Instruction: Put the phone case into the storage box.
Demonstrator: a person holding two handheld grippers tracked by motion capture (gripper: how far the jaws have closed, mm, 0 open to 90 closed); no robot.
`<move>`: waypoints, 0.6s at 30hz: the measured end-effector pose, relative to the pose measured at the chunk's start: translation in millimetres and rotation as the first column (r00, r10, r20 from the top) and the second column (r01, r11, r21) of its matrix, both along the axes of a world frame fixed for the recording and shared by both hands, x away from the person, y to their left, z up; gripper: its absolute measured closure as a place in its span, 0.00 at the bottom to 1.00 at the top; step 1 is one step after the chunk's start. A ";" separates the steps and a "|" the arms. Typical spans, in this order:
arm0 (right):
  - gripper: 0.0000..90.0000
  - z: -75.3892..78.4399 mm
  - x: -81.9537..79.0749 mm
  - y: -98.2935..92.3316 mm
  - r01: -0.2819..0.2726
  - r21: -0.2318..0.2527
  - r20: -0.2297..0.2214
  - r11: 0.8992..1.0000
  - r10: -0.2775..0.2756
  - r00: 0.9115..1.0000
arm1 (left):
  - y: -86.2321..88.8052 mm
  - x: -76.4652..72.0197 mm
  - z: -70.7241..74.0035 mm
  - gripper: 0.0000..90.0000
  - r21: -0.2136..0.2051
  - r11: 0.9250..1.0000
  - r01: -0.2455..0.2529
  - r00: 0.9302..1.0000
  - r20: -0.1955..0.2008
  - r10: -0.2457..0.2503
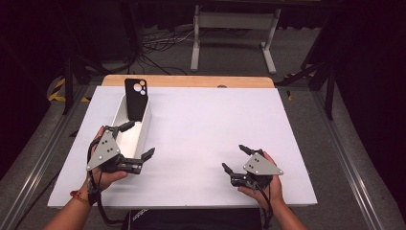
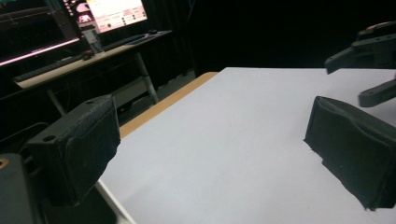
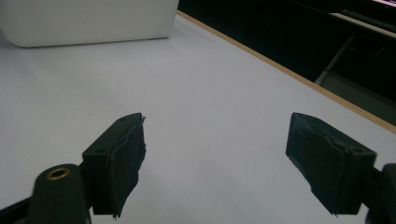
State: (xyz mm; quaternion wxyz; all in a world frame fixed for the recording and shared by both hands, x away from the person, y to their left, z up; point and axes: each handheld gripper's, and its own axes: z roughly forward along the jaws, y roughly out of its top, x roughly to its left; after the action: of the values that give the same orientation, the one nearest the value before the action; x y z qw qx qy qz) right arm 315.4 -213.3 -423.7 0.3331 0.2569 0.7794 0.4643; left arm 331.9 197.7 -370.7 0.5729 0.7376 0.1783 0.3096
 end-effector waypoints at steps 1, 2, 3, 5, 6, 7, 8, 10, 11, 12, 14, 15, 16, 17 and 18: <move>0.23 0.1 -0.2 0.0 -0.001 0.000 0.000 1.000 0.001 1.000 | -0.6 -1.8 -0.4 0.04 -0.002 1.000 0.006 1.000 0.000 -0.006; 0.23 0.4 -0.5 0.0 0.000 -0.001 0.001 1.000 0.000 1.000 | -1.2 -2.9 -0.6 0.04 -0.004 1.000 0.013 1.000 -0.002 -0.013; 0.23 0.7 -0.8 0.0 -0.001 -0.001 0.001 1.000 0.001 1.000 | -2.1 -3.5 -0.7 0.04 -0.004 1.000 0.014 1.000 -0.001 -0.014; 0.23 1.1 -1.2 0.0 -0.001 0.002 0.003 1.000 0.001 1.000 | -3.5 -4.8 -0.5 0.04 0.000 1.000 0.018 1.000 0.006 -0.018; 0.23 1.4 -1.5 0.0 -0.001 0.003 0.003 1.000 0.001 1.000 | -4.8 -5.4 -0.9 0.04 0.000 1.000 0.023 1.000 0.000 -0.023; 0.23 1.7 -2.0 0.0 -0.002 0.003 0.005 1.000 0.002 1.000 | -6.4 -5.9 -1.5 0.04 0.000 1.000 0.025 1.000 -0.001 -0.025; 0.23 1.8 -2.4 0.0 -0.003 0.003 0.005 1.000 0.003 1.000 | -7.6 -6.2 -2.0 0.04 0.003 1.000 0.029 1.000 -0.001 -0.029; 0.23 2.2 -2.9 -0.2 -0.004 0.002 0.004 1.000 0.004 1.000 | -10.3 -6.5 -3.4 0.04 0.009 1.000 0.029 1.000 -0.002 -0.029; 0.23 2.4 -3.0 -0.2 -0.004 0.002 0.006 1.000 0.004 1.000 | -11.8 -6.8 -4.3 0.04 0.014 0.999 0.029 1.000 -0.005 -0.028; 0.23 2.8 -3.3 -0.4 -0.005 0.004 0.009 1.000 0.005 1.000 | -13.0 -6.9 -5.0 0.04 0.020 0.999 0.033 0.999 -0.006 -0.033; 0.22 4.1 -3.9 -1.3 -0.005 0.006 0.012 1.000 0.005 1.000 | -15.5 -7.4 -6.5 0.05 0.023 0.999 0.039 0.999 -0.005 -0.038; 0.22 4.7 -4.2 -1.7 -0.004 0.006 0.014 1.000 0.004 1.000 | -16.8 -7.9 -7.4 0.05 0.022 0.999 0.039 0.999 -0.009 -0.039; 0.22 5.2 -4.5 -2.4 -0.004 0.009 0.015 1.000 0.003 1.000 | -17.8 -8.1 -8.0 0.05 0.025 0.999 0.042 0.999 -0.010 -0.042; 0.22 5.7 -4.7 -2.9 -0.001 0.010 0.016 1.000 0.001 1.000 | -20.0 -8.6 -9.2 0.05 0.023 0.999 0.049 0.999 -0.015 -0.048; 0.22 6.2 -4.7 -3.5 0.002 0.014 0.020 1.000 -0.002 1.000 | -21.4 -8.9 -9.9 0.05 0.029 0.998 0.049 0.999 -0.010 -0.049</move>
State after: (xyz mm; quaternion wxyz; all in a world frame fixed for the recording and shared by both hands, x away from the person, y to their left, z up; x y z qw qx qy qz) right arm 310.6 -216.8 -417.5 0.3393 0.2555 0.7726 0.4719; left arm 323.0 176.2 -380.6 0.5688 0.7514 0.1584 0.2947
